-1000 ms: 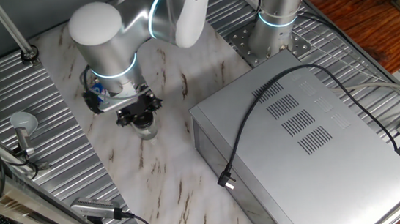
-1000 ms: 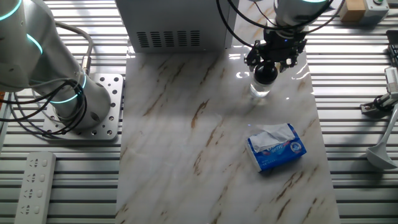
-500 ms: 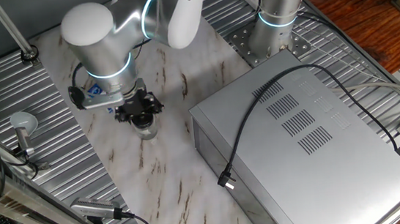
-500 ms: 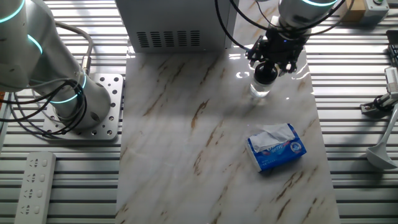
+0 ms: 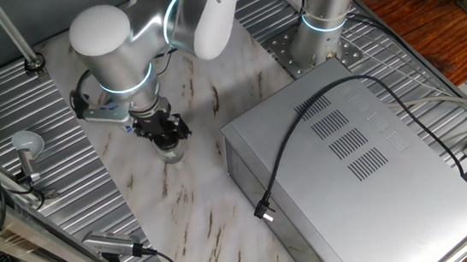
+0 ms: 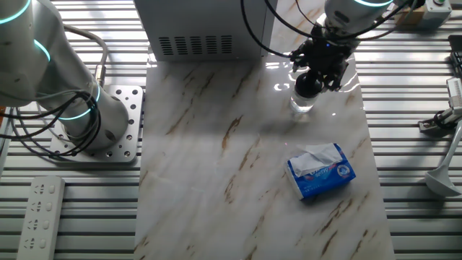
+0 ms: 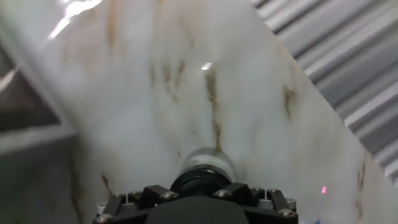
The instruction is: Unscrew the lid from the jar
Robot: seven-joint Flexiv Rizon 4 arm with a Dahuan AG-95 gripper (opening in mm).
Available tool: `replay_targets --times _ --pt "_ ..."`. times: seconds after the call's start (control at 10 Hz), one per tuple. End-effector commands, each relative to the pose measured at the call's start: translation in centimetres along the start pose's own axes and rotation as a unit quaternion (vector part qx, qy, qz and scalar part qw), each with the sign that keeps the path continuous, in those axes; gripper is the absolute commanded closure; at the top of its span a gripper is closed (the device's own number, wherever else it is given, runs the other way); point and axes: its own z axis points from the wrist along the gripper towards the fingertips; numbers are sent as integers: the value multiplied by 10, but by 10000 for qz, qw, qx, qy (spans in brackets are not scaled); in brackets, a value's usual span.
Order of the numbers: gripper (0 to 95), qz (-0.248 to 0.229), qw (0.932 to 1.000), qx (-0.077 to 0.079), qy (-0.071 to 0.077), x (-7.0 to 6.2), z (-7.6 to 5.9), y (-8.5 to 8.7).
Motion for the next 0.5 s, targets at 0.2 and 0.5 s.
replay_targets --times 0.2,0.5 --pt "190 837 9965 -4 -39 1 0 0" --pt "380 782 9969 23 -73 1 1 -1"
